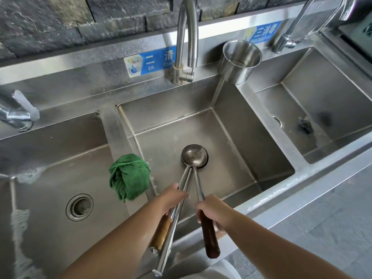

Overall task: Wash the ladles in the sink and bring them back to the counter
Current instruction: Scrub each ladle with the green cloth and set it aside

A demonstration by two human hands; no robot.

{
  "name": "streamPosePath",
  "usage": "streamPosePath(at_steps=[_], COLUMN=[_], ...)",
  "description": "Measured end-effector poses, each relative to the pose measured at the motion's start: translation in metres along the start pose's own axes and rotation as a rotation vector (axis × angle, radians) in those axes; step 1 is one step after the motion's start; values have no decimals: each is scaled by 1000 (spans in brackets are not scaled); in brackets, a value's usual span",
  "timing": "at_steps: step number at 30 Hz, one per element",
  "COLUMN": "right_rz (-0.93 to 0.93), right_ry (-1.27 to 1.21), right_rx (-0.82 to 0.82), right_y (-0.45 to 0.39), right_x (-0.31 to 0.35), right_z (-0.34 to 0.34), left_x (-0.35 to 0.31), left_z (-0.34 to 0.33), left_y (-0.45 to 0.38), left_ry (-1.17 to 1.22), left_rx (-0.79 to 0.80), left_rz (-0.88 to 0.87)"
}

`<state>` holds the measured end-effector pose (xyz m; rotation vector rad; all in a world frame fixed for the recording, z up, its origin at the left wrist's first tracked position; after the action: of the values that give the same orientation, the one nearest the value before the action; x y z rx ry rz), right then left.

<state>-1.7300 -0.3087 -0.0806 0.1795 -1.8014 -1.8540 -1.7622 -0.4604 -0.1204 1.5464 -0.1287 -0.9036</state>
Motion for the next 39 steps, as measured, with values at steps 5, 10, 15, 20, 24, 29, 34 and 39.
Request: streamPosePath(at_steps=[5,10,15,20,24,29,34,39], right_rz=[44,94,-14,36,19,-68,-13,-16], right_ry=[121,40,-364,-586,-608,-734,-818,-732], right_rx=[-33,-80,40,75,80,241,340,364], right_y=[-12,-49,-88,-134,-155,-175,-184,-170], right_x=[10,25,19,26,38,38,38,40], right_z=[4,5,0,-7,-6,-8,-2,2], left_x=[-1,0,17,-3,-2,8,4,-2], left_z=[-2,-2,6,8,4,1,-4,-8], left_y=[-13,-40,-82,-82,-90,-95,-97,-79], left_ry=[-39,-24,152,280,391,452,494,591], left_rx=[-18,-47,-20,79,284,422,417,438], left_rz=[-5,1,76,148,235,252,215,278])
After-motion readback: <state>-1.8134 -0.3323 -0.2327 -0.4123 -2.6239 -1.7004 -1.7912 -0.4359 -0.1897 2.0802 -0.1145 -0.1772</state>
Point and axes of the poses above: each hand's wrist, its own y-axis away from the middle knuckle, its own z-axis out of the back of the hand, x = y × z, the point moved 3 cm from there along -y, towards the middle knuckle, and after that the axes turned 10 degrees about x, right-handed, at the moved point
